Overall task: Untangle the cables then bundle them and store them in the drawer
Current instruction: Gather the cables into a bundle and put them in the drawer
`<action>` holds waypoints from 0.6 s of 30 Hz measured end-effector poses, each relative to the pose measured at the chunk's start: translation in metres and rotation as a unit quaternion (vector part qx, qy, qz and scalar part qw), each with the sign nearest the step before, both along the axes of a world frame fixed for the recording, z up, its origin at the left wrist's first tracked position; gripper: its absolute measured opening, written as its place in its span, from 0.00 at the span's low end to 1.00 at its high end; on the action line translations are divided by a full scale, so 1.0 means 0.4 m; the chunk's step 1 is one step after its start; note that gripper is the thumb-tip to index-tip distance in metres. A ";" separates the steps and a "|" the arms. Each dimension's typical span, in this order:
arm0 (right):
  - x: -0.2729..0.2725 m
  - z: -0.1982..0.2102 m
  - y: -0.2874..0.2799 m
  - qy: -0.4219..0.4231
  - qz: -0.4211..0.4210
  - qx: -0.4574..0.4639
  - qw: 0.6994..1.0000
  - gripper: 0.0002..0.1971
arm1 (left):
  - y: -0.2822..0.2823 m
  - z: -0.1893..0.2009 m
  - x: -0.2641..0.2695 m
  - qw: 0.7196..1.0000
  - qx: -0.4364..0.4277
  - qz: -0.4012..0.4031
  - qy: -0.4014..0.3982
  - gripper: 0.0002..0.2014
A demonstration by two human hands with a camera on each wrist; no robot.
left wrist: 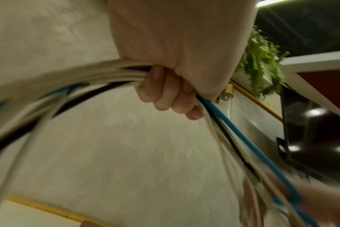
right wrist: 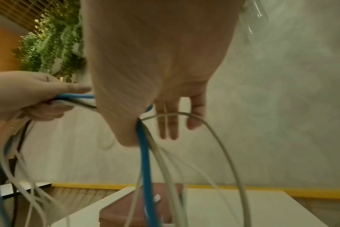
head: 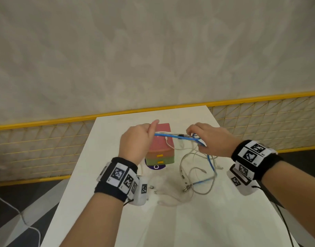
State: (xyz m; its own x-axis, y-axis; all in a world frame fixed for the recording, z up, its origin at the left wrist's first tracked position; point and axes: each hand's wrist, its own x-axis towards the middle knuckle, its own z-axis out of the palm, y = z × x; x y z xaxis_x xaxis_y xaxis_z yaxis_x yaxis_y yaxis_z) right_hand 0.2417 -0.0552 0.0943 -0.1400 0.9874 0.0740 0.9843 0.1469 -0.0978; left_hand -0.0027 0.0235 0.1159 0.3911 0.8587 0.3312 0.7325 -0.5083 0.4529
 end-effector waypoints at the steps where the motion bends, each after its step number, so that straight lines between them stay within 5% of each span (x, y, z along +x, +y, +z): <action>1: 0.010 -0.021 -0.002 -0.017 -0.013 -0.024 0.999 0.27 | 0.008 0.003 -0.009 1.000 0.000 0.010 -0.020 0.29; 4: 0.004 -0.030 -0.019 0.110 -0.037 -0.036 0.993 0.43 | 0.018 0.008 -0.027 0.998 0.009 0.007 -0.054 0.30; 7: -0.075 0.006 0.000 0.284 0.063 0.123 0.949 0.33 | 0.001 0.015 -0.008 0.999 0.012 -0.019 -0.031 0.27; 9: -0.133 0.014 0.028 0.326 0.111 0.110 0.932 0.25 | -0.013 0.025 0.010 0.999 0.014 -0.038 -0.028 0.25; 13: -0.158 -0.025 0.054 0.253 0.078 0.035 0.964 0.08 | -0.006 0.030 -0.001 0.999 0.029 -0.032 -0.026 0.29; 18: -0.143 -0.001 0.057 0.148 0.076 -0.001 0.986 0.12 | -0.007 -0.014 -0.030 0.999 -0.025 -0.009 -0.041 0.30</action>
State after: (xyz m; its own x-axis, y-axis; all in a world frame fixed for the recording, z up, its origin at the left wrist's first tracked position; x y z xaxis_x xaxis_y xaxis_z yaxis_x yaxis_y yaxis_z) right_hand 0.1845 -0.0324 0.0937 -0.2590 0.9569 0.1311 0.8794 0.2897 -0.3778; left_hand -0.0149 0.0207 0.1102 0.3808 0.8674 0.3204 0.6823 -0.4974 0.5357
